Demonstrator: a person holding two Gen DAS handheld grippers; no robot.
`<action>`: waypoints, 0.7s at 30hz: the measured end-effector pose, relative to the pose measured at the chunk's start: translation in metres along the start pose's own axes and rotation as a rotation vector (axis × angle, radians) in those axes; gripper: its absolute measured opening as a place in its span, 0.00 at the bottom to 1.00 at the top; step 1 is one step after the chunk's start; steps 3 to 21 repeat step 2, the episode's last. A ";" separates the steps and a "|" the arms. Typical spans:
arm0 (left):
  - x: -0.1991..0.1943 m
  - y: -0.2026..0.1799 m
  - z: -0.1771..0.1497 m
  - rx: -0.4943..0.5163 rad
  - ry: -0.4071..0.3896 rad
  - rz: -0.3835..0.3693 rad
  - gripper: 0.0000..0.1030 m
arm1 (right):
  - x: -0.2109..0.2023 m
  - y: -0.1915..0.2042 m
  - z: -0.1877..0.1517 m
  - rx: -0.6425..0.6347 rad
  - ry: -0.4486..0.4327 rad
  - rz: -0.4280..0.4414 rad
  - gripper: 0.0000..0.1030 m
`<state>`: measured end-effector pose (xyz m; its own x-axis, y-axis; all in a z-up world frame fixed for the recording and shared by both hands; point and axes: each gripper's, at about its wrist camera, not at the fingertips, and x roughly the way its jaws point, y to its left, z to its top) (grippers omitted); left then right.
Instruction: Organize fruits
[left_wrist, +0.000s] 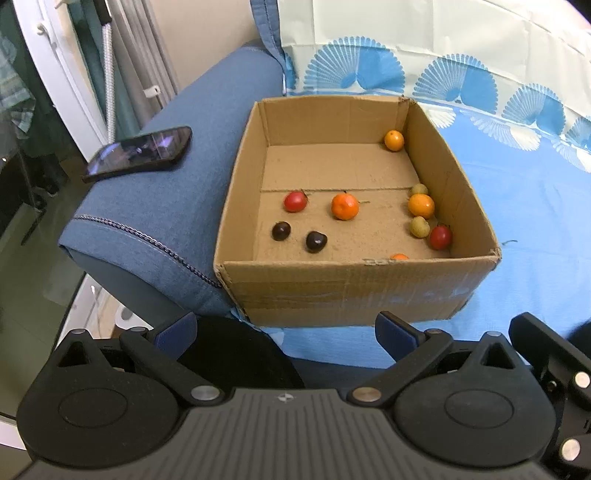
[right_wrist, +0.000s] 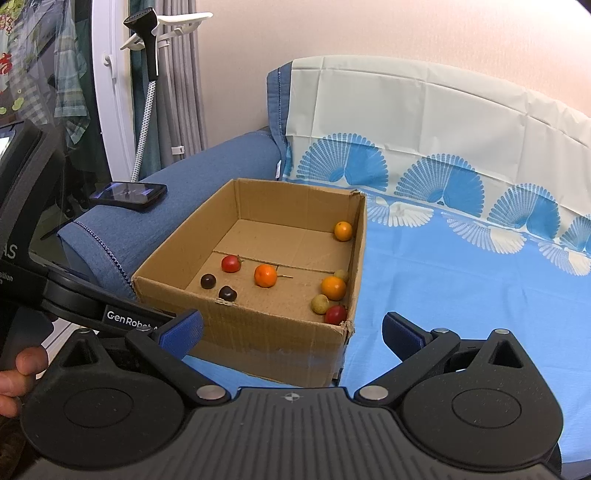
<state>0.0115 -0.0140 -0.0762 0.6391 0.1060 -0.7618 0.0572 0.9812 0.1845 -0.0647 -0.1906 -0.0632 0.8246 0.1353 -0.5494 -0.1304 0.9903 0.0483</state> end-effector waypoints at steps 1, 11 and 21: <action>0.000 0.000 0.000 0.002 -0.006 0.003 1.00 | 0.000 0.000 0.000 0.001 0.000 0.001 0.99; 0.000 -0.001 0.000 0.002 -0.006 0.003 1.00 | 0.001 0.000 0.000 0.002 0.000 0.003 0.99; 0.000 -0.001 0.000 0.002 -0.006 0.003 1.00 | 0.001 0.000 0.000 0.002 0.000 0.003 0.99</action>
